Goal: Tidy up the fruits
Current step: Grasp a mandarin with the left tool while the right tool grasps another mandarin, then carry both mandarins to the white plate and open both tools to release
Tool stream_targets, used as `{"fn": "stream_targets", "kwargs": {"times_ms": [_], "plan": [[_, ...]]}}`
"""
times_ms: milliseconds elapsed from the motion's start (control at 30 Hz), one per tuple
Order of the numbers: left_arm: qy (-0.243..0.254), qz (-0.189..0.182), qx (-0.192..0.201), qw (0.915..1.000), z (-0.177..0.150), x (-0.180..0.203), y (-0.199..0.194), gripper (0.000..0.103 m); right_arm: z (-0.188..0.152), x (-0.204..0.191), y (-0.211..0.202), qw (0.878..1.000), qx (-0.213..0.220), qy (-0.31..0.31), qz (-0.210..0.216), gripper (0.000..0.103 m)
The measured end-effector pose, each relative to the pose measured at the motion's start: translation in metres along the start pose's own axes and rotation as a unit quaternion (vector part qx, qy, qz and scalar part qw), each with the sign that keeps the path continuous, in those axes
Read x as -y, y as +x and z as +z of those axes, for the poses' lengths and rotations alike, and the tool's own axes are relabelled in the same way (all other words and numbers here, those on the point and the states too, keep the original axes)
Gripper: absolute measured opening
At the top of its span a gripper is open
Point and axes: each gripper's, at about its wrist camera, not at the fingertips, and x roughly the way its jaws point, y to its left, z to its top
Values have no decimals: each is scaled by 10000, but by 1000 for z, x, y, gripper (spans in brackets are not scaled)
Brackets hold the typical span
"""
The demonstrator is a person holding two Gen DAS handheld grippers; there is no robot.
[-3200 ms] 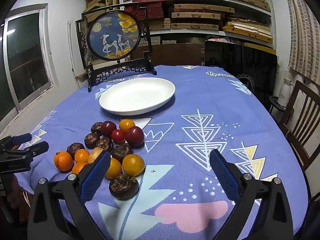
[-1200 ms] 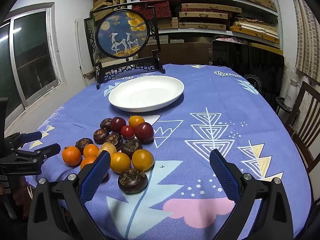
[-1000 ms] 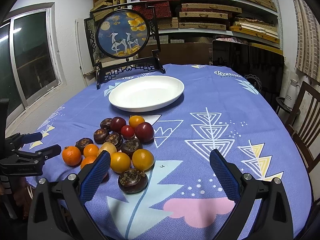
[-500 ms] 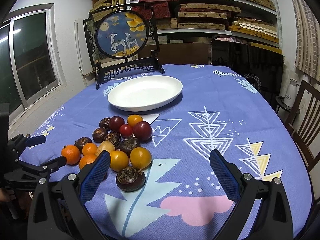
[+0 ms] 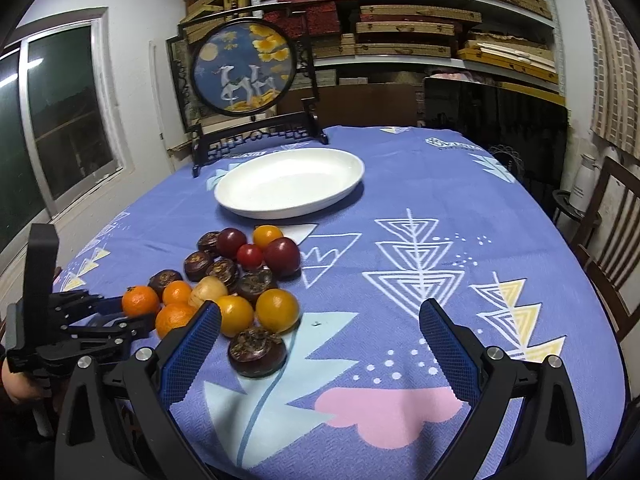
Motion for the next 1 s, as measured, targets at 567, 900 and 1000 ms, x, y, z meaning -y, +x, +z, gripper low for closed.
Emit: {"fn": "stream_targets", "kwargs": {"times_ms": [567, 900, 1000], "plan": [[-237, 66, 275, 9993, -3, -18, -20, 44, -14, -93, 21, 9752, -639, -1489, 1509, 99], [-317, 46, 226, 9992, -7, -30, -16, 44, -12, -100, 56, 9741, -1122, -1174, 1576, 77], [-342, 27, 218, 9992, -8, -33, -14, 44, -9, -99, 63, 9764, -1159, -1103, 1451, 68]]}}
